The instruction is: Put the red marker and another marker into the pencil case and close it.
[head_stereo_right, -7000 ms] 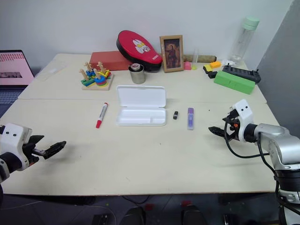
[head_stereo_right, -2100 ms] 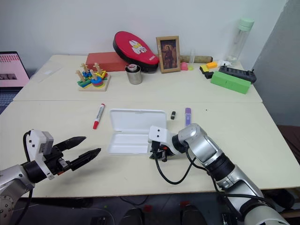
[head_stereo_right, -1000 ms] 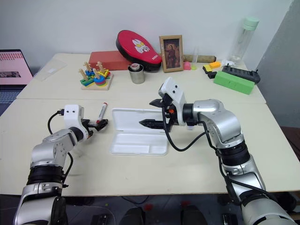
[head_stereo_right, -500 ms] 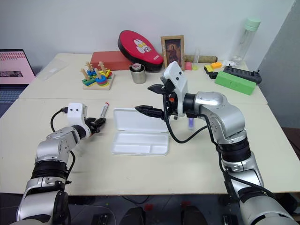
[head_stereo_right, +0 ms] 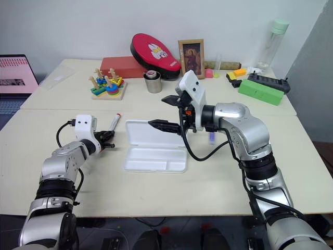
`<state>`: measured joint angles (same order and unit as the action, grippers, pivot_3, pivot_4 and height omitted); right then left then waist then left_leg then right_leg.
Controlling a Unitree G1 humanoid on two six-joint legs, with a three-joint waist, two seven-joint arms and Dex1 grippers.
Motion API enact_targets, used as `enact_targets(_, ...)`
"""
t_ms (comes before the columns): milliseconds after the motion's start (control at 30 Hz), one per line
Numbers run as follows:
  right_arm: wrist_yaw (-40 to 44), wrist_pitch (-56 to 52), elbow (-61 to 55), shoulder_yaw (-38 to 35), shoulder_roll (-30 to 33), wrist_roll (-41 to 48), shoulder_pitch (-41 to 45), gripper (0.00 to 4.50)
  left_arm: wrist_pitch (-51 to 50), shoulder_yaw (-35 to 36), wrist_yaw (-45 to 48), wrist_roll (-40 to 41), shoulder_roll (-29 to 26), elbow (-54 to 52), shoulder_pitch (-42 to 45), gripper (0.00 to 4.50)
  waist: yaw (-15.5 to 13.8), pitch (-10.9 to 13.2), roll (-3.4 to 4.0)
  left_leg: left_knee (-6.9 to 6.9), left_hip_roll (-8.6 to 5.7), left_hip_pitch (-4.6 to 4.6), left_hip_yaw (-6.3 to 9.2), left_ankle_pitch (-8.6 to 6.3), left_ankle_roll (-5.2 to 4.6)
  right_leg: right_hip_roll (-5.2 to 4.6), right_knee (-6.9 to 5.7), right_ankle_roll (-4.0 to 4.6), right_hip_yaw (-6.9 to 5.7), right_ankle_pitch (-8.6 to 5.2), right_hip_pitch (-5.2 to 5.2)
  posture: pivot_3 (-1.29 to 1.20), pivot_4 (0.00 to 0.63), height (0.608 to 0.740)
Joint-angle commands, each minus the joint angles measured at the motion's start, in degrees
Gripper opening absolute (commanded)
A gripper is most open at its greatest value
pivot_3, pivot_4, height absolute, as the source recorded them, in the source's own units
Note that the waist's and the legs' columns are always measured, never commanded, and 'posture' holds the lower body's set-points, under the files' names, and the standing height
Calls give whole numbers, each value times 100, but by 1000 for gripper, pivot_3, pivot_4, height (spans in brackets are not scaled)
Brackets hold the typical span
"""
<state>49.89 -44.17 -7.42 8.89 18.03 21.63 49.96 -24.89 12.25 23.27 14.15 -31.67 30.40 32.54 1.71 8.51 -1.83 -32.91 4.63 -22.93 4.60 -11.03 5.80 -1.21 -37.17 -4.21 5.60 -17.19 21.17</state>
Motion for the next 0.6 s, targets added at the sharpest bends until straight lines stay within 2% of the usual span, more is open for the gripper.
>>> enact_targets(33,124,163,-122,-185,160,183,113,4500,1133,576,167,279,-121,-455,258,424,-1,0,-1,0,1,-3,0,0,0,0,1,0,-1,0,3,0,150,740)
enact_targets(133,298,270,-155,-354,366,305,158,4500,1129,720,981,898,-231,-1273,410,424,-10,1,-1,1,1,-7,0,1,1,0,4,1,-1,0,3,0,150,740)
enact_targets(300,902,282,-80,-913,1161,777,231,4500,662,-207,2848,1275,-778,-2496,477,424,-18,9,11,2,-6,-7,-4,0,2,-10,14,1,-2,0,-5,0,150,740)
enact_targets(400,1075,275,-250,-960,1455,922,38,4500,581,-918,3852,1099,-1164,-2744,543,424,7,12,20,4,-6,-1,-4,0,0,-8,15,0,-1,0,-7,0,150,740)
enact_targets(600,907,224,-606,-874,1677,879,-321,4500,992,-1920,5068,421,-1651,-2577,521,424,150,18,30,3,0,0,-3,-1,-4,4,10,-1,8,-1,0,0,150,740)
